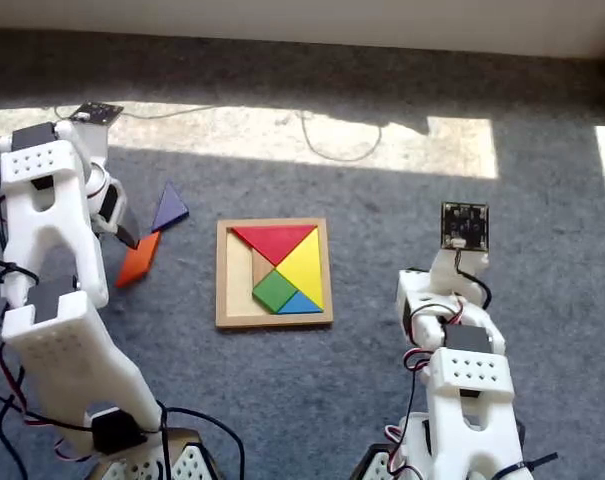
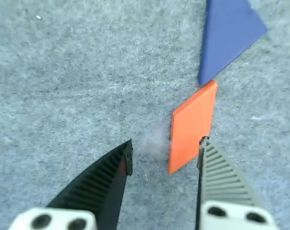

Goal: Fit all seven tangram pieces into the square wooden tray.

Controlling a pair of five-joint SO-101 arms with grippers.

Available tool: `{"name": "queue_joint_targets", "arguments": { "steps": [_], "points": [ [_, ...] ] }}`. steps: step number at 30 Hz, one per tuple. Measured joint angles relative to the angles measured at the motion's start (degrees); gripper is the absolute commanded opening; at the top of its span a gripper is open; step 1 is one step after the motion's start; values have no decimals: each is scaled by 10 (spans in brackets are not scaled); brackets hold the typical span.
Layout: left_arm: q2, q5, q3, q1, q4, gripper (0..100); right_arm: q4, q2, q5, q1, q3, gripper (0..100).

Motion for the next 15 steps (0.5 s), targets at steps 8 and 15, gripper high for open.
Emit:
{"name": "queue_joint_targets", "arguments": {
  "steps": [8,15],
  "points": [
    [45,-2,55,-2,-65,223,0,0,0,0,0,10],
    [65,-2,54,37,-69,165,0,0,0,0,0,10]
  ]
}}
